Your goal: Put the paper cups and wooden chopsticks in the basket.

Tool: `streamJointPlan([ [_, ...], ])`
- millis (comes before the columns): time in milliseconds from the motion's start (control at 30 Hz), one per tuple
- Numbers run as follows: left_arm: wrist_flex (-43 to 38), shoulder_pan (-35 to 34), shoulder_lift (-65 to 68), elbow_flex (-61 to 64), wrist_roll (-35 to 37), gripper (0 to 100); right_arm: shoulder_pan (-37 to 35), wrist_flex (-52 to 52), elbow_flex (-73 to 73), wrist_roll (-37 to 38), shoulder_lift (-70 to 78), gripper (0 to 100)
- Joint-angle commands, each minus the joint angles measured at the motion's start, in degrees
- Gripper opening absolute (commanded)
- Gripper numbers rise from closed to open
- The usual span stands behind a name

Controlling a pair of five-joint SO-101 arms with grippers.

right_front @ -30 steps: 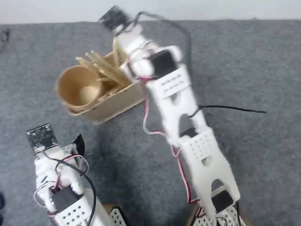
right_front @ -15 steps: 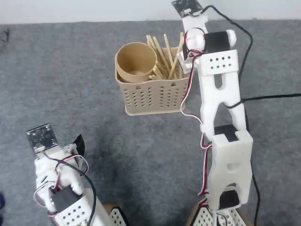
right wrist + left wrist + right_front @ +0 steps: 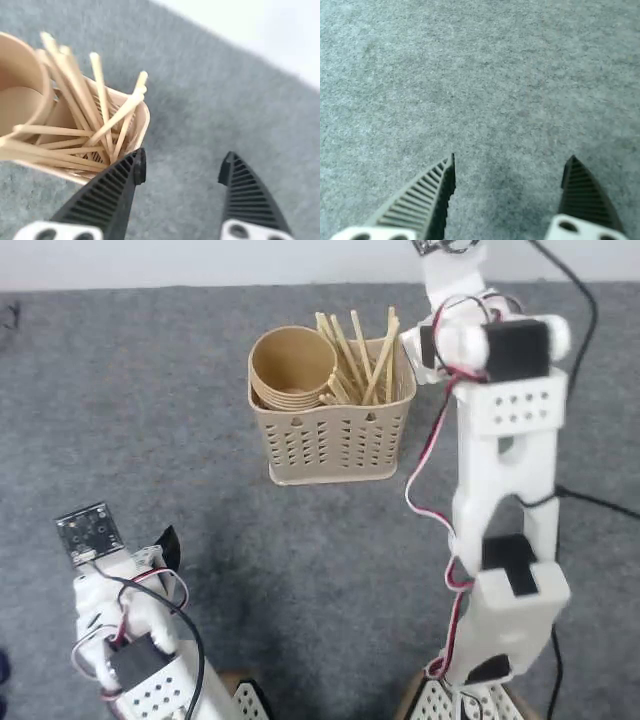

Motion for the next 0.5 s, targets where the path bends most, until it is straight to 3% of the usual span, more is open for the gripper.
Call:
streamJointPlan([
  [0, 0.0, 0.3, -0.4, -0.5, -0.4, 32, 0.4, 2.2, -0.5, 1.3, -9.1, 15.5],
  [100, 0.0, 0.3, -0.4, -0.5, -0.4, 32, 3.2, 2.2, 1.7, 1.1, -17.3, 0.2],
  [300, 0.0, 0.9, -0.4, -0.5, -0.4, 32, 3.9, 2.0, 20.9, 1.3, -40.7, 1.0],
  [467, 0.1, 10.1, -0.4, -0.5, -0.4, 32, 4.3, 1.7, 40.9, 1.4, -54.5, 0.7],
])
